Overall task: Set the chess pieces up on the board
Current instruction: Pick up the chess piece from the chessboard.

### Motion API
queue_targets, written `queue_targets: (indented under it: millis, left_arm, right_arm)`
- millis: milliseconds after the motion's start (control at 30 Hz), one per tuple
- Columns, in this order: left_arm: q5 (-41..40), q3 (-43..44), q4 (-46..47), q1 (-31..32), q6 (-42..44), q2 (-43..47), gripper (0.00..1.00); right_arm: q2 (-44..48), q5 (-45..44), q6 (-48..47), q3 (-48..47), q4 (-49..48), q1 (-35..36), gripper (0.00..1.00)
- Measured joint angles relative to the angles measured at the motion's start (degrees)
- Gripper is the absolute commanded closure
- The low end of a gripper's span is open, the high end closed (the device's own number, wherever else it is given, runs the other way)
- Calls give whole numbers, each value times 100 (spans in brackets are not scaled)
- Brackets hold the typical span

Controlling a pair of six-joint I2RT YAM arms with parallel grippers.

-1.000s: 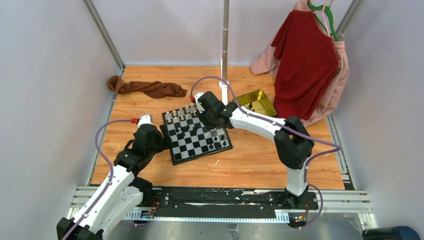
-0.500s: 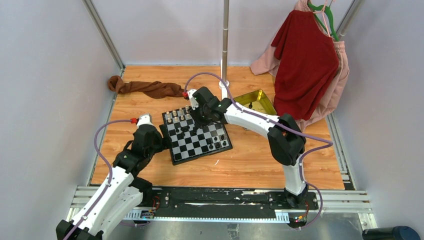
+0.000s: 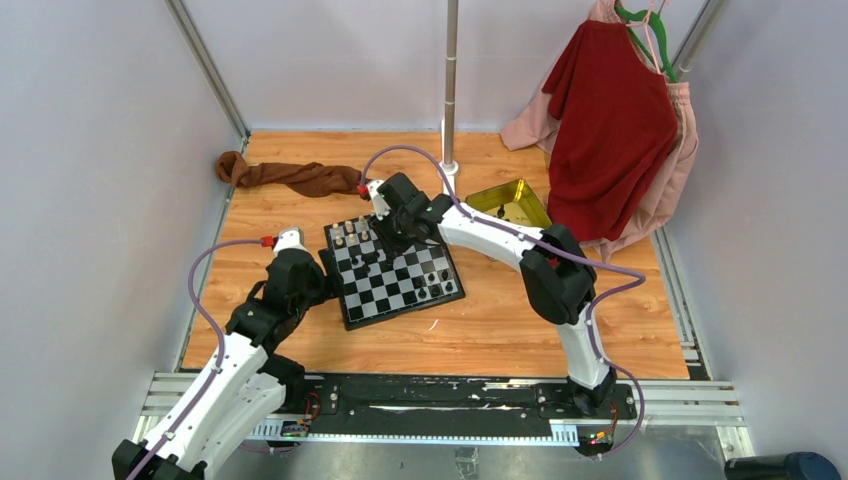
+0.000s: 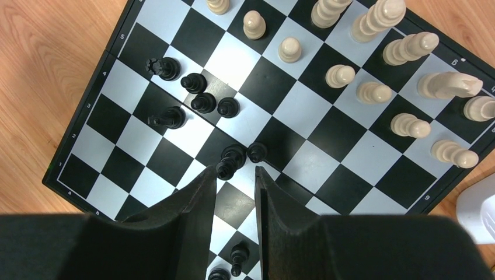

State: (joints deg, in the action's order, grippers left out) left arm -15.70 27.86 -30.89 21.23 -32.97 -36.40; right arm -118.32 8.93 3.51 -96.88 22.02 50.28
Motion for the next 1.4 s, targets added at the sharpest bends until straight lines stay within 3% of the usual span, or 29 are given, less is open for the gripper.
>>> queue_targets:
  millis: [867,1167,1400]
  left_arm:
    - [17,0,85,0,0,-20,13]
    - [28,0,87,0,0,-20,12]
    - [33,0,90,0,0,-20,12]
  right_arm:
    - [-284,31,0,-118,61,85,68]
    - [-378,55,2,-122,81,109,76]
    - [-378,52,-4,-168,87,109,92]
